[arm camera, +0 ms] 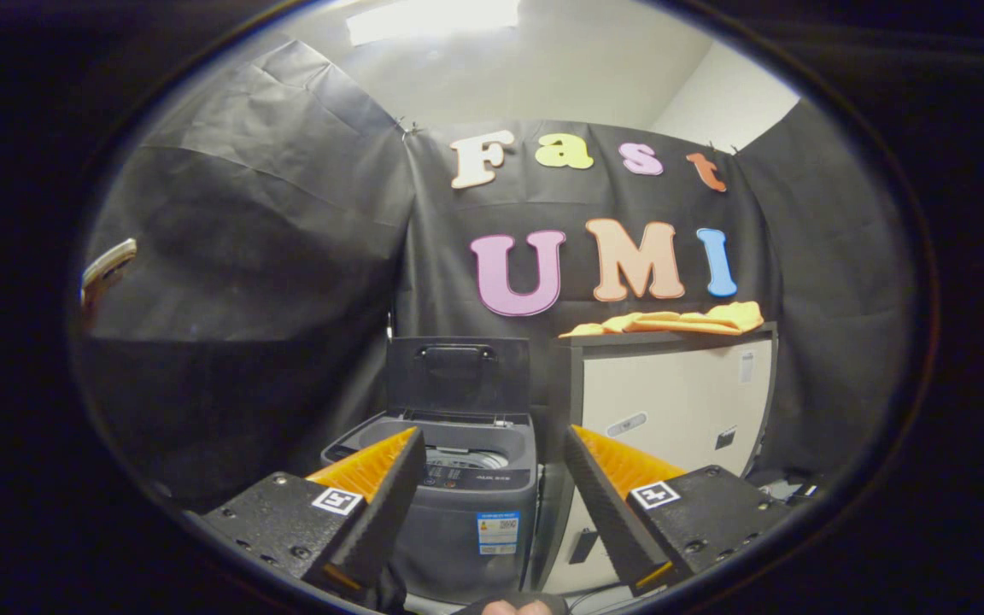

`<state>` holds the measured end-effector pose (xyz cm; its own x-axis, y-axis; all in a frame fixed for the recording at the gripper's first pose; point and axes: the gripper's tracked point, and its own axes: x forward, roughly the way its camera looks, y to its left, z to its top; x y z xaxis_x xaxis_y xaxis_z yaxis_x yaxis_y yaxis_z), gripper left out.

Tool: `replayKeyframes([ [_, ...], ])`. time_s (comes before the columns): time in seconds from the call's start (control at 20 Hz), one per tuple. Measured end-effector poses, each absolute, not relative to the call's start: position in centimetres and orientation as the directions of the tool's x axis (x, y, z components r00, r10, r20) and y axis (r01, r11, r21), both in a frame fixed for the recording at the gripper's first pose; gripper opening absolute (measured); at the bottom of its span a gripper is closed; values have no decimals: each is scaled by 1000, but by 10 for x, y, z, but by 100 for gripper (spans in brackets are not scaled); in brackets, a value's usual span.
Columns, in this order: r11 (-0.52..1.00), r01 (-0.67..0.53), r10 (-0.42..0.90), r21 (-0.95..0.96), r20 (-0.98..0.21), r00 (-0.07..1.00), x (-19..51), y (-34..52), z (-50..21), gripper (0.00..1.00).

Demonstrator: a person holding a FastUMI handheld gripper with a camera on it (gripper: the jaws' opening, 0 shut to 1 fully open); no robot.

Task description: Put the clothes into the washing machine and then close the washing machine lid.

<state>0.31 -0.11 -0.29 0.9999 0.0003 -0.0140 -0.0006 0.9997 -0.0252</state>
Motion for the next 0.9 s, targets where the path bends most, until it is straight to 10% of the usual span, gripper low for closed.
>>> replayKeyframes([
  [0.9,1000,29,-29,2,12,1000,30,-28,16,98],
])
